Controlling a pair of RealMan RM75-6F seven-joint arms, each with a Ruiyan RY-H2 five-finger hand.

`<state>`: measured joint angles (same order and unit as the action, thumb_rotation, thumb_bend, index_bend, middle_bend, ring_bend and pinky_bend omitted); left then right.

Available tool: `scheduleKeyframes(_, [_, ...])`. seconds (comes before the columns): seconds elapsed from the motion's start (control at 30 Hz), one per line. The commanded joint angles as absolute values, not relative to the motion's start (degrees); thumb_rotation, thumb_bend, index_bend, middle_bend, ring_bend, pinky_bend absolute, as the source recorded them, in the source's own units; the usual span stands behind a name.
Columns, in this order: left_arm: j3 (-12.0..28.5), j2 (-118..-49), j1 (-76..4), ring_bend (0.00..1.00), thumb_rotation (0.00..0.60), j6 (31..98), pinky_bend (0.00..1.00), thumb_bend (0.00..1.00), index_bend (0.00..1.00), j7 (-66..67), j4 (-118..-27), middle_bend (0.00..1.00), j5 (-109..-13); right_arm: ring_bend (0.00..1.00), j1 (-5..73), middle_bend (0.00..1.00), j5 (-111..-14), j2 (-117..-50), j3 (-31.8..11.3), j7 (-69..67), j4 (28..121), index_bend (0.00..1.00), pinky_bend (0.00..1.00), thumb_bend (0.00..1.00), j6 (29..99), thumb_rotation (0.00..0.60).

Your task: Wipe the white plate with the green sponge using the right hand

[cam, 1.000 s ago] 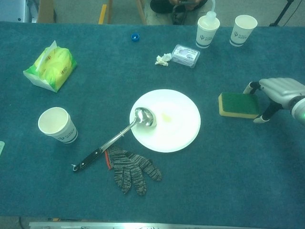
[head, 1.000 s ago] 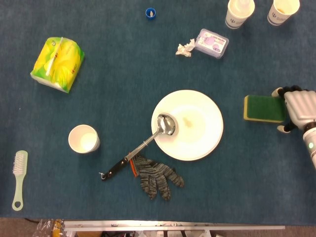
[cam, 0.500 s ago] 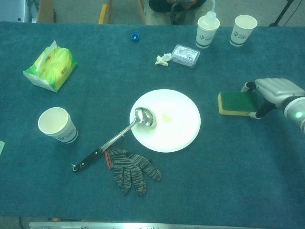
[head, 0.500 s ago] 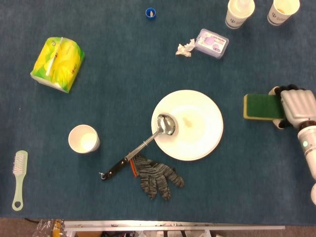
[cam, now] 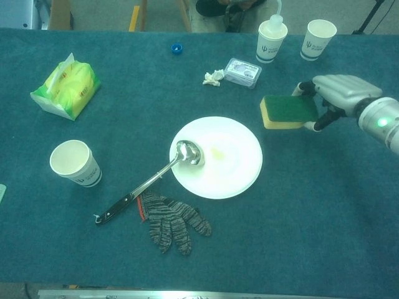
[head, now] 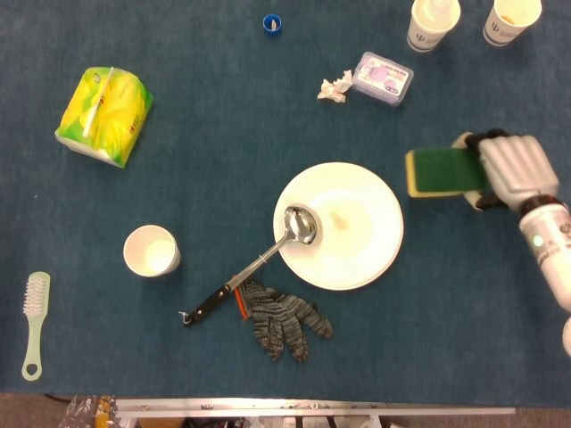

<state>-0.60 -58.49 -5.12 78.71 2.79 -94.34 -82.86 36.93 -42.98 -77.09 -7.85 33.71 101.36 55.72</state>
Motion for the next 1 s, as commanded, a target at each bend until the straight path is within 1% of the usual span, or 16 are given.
scheduleKeyframes(0.03, [-0.78, -58.31, -4.94, 0.16, 0.6, 78.89, 0.19, 0.39, 0.27, 2.81, -94.64, 0.24, -83.05, 0.24, 40.71, 0.38, -39.38, -73.98, -9.38, 35.78, 104.89, 0.42, 0.35, 0.41, 52.58, 0.6])
scheduleKeyframes(0.2, [-0.97, -57.96, -4.62, 0.16, 0.6, 79.3, 0.19, 0.39, 0.27, 2.69, -95.12, 0.24, -83.28, 0.24, 44.98, 0.38, -34.83, -72.26, -9.12, 37.94, 107.53, 0.42, 0.35, 0.41, 50.02, 0.6])
scheduleKeyframes(0.5, [-1.11, -57.67, -3.93, 0.16, 0.6, 80.31, 0.19, 0.39, 0.27, 2.19, -95.38, 0.24, -83.55, 0.24, 52.02, 0.38, -29.6, -72.66, -5.17, 42.62, 108.71, 0.42, 0.35, 0.41, 48.51, 0.6])
scheduleKeyframes(0.73, [-1.1, -58.03, -3.46, 0.16, 0.6, 80.98, 0.19, 0.39, 0.27, 1.34, -94.93, 0.24, -83.7, 0.24, 57.33, 0.38, -27.21, -75.21, -2.02, 48.17, 108.23, 0.42, 0.35, 0.4, 50.25, 0.6])
scheduleKeyframes(1.0, [-1.06, -58.62, -2.95, 0.16, 0.6, 81.57, 0.19, 0.39, 0.27, -0.42, -93.7, 0.24, -83.85, 0.24, 63.71, 0.38, -22.8, -79.97, 1.21, 56.11, 106.97, 0.42, 0.35, 0.4, 54.04, 0.6])
